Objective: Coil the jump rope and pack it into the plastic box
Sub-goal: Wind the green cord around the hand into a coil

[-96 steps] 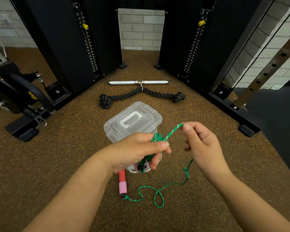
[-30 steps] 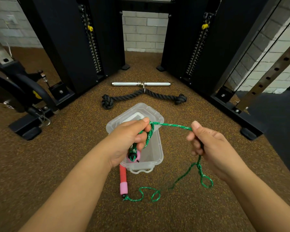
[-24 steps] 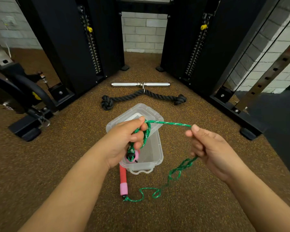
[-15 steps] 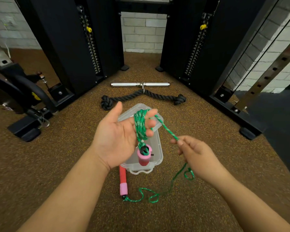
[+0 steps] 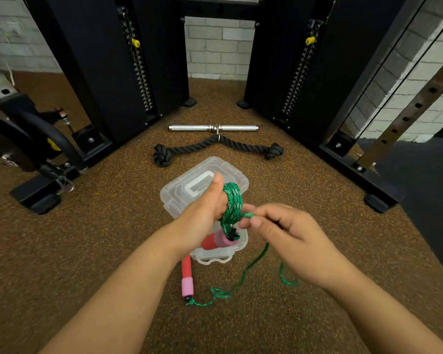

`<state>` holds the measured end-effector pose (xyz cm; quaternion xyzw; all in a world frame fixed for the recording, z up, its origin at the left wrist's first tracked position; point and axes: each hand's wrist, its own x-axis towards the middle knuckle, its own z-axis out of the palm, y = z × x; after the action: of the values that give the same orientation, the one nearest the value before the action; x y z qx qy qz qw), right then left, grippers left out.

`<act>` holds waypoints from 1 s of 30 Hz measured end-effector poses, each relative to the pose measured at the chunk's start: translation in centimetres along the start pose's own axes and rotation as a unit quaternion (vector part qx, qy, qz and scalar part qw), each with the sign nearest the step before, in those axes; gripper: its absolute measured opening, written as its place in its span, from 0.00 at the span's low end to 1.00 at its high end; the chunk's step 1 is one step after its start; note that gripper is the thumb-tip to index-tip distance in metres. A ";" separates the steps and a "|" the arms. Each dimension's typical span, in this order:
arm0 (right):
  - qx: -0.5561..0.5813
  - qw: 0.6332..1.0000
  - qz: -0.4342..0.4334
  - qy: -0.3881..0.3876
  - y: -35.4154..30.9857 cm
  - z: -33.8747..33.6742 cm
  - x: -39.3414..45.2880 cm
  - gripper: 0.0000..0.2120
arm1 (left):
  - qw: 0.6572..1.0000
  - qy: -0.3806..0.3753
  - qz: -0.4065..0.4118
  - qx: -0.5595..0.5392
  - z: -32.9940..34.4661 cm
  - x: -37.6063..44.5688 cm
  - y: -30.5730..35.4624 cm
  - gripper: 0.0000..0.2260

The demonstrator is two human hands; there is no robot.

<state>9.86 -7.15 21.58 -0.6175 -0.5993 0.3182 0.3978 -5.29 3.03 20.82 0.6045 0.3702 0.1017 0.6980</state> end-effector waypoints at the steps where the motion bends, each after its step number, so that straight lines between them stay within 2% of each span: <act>1: 0.011 1.000 0.003 0.001 -0.1 -0.3 0.1 0.10 | 1.000 -0.007 -0.006 0.030 0.0 -0.1 -0.1 0.37; 4: 0.062 0.998 0.016 0.015 -0.7 -1.5 0.3 0.10 | 0.992 -0.043 -0.017 0.113 0.5 -0.9 0.4 0.39; 6: 0.070 0.996 0.034 0.042 -0.8 -2.1 0.5 0.12 | 0.989 -0.083 -0.028 0.117 0.9 -1.2 0.8 0.38; 8: 0.081 0.991 0.068 0.076 -0.6 -2.2 0.6 0.13 | 0.989 -0.115 -0.032 0.084 1.0 -1.3 0.9 0.30; 10: 0.108 0.983 0.103 0.103 -0.2 -2.1 0.7 0.16 | 0.993 -0.113 -0.022 0.028 1.1 -1.4 1.2 0.18; 13: 0.175 0.966 0.169 0.085 0.1 -2.2 0.8 0.18 | 0.995 -0.087 0.005 -0.051 1.0 -1.5 1.4 0.12; 16: 0.239 0.947 0.216 0.014 0.0 -2.3 0.7 0.17 | 0.992 -0.056 0.028 -0.110 0.6 -1.4 1.7 0.14; 20: 0.252 0.944 0.196 -0.082 0.1 -2.3 0.4 0.17 | 0.980 0.012 0.039 -0.197 0.0 -1.5 2.2 0.18; 23: 0.203 0.957 0.167 -0.122 0.3 -2.3 0.2 0.15 | 0.971 0.076 0.051 -0.220 -0.8 -1.3 2.3 0.19; 25: 0.187 0.963 0.159 -0.110 0.5 -2.2 0.3 0.09 | 0.969 0.111 0.059 -0.211 -1.4 -1.1 2.2 0.19; 28: 0.215 0.959 0.175 -0.061 0.6 -2.3 0.6 0.07 | 0.967 0.145 0.063 -0.201 -2.0 -1.0 2.0 0.19; 30: 0.112 0.976 0.184 -0.037 1.1 -2.1 0.6 0.08 | 0.966 0.144 0.065 -0.204 -2.1 -1.0 2.0 0.19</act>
<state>12.32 -6.73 21.68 -0.6563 -0.4502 0.4743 0.3765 -6.70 4.51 23.06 0.4515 0.3980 0.3060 0.7376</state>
